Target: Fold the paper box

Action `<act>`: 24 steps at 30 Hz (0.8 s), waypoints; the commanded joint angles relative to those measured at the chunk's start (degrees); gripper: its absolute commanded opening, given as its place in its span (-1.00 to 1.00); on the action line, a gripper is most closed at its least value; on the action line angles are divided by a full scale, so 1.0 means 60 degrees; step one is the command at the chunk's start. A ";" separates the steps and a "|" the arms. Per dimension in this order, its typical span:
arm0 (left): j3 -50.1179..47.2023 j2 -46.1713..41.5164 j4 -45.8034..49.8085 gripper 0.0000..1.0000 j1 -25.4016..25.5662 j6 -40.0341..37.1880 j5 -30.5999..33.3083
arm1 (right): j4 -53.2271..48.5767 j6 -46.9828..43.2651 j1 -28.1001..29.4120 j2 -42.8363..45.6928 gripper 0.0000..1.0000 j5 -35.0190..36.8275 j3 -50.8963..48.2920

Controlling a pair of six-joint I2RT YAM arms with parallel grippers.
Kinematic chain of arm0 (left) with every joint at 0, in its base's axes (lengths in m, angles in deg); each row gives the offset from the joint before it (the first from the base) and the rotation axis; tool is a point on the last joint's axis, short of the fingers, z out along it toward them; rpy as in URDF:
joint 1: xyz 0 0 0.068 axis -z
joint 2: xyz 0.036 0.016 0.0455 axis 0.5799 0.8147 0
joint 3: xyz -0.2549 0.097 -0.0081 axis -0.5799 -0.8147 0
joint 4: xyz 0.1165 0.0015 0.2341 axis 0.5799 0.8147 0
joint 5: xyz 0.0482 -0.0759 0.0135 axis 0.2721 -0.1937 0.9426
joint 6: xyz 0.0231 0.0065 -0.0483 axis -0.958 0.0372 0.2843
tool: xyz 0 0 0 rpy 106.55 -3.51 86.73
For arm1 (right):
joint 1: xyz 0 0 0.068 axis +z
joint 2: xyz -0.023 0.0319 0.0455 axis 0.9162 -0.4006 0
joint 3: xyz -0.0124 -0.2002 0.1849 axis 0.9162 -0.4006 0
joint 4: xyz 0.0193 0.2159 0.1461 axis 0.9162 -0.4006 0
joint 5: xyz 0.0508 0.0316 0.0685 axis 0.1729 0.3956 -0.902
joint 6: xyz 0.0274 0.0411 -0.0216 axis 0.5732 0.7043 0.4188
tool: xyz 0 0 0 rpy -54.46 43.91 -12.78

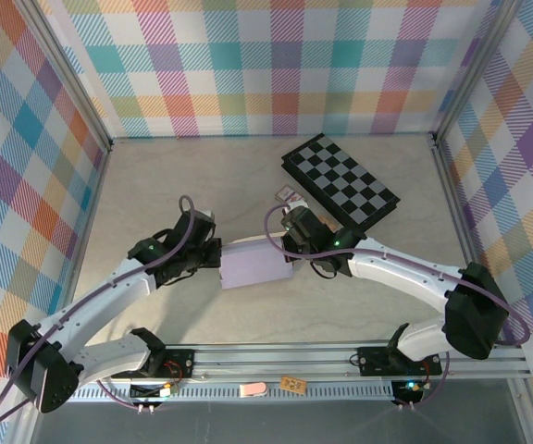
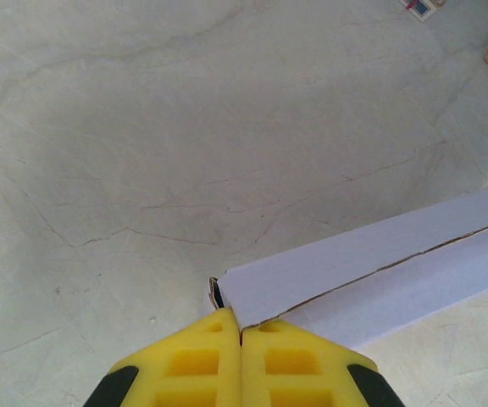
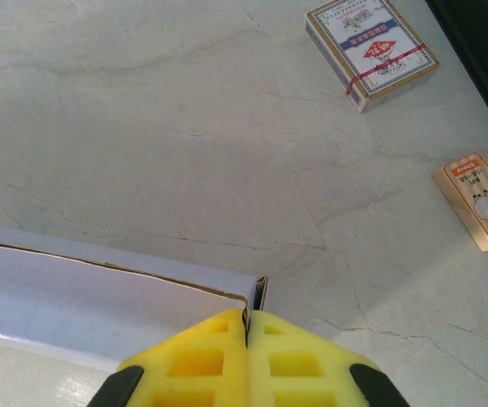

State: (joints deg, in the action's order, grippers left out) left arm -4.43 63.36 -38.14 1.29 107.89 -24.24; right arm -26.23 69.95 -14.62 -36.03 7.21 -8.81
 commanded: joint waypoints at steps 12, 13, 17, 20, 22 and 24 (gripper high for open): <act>-0.1289 -0.0378 0.0671 -1.00 0.2243 0.0913 0.1923 | -0.2466 0.0974 0.0095 -0.0042 -0.60 -0.1668 0.0199; -0.1319 -0.0352 0.0683 -1.00 0.2373 0.1017 0.2067 | -0.2581 0.1126 0.0089 0.0013 -0.47 -0.1775 0.0260; -0.1380 -0.0129 0.0627 -1.00 0.2775 0.1385 0.2445 | -0.2872 0.1711 0.0088 0.0274 -0.10 -0.2324 0.0406; -0.1334 0.0055 0.0663 -1.00 0.3074 0.1601 0.2712 | -0.3059 0.2154 0.0060 0.0547 0.06 -0.2728 0.0462; -0.1290 0.0154 0.0669 -1.00 0.3243 0.1691 0.2852 | -0.3109 0.2410 0.0038 0.0766 0.13 -0.3024 0.0491; -0.1249 0.0233 0.0695 -1.00 0.3371 0.1759 0.2946 | -0.3101 0.2627 -0.0061 0.0963 0.17 -0.3370 0.0514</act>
State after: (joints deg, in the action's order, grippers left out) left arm -9.42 61.59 -39.69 19.25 116.83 -1.03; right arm -42.91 82.04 -15.47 -31.35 -3.52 -6.60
